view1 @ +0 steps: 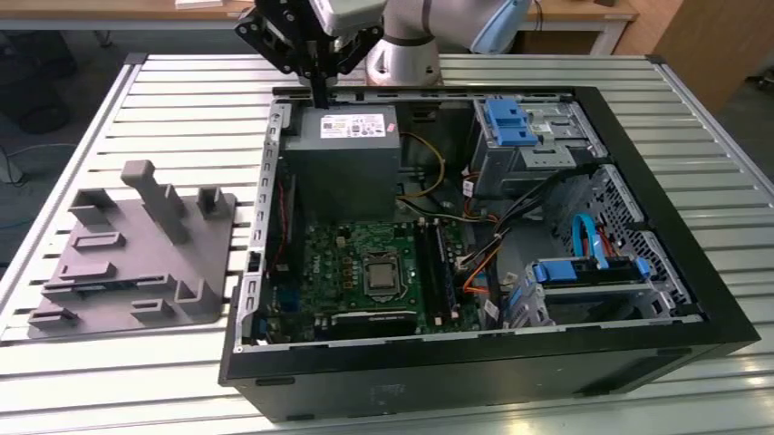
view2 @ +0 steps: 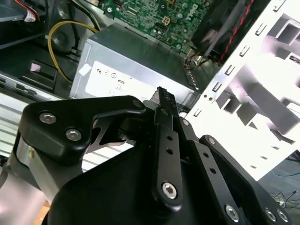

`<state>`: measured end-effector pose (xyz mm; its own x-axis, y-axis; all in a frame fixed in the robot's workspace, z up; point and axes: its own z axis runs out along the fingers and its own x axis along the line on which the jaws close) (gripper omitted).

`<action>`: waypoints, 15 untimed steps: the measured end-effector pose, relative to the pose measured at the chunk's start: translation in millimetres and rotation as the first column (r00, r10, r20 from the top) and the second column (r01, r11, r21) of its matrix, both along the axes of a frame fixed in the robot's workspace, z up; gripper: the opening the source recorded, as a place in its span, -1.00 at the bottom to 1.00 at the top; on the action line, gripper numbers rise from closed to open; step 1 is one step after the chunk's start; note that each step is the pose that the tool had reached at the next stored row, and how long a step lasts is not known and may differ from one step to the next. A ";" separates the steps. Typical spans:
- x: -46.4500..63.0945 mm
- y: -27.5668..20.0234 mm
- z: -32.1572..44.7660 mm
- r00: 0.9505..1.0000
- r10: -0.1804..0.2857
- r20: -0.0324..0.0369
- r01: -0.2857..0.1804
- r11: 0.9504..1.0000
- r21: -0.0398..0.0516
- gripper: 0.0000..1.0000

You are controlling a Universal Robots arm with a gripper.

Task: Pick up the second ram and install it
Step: 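Reach for the second ram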

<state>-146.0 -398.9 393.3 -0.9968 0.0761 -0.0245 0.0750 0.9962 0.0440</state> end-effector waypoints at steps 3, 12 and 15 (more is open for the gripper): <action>-4.8 0.0 0.0 1.000 0.000 0.000 0.000 1.000 0.000 -0.80; -24.3 0.0 -0.1 1.000 0.000 0.000 0.000 1.000 0.000 -0.80; -28.0 0.0 -0.2 1.000 0.000 0.000 0.000 1.000 0.000 -0.80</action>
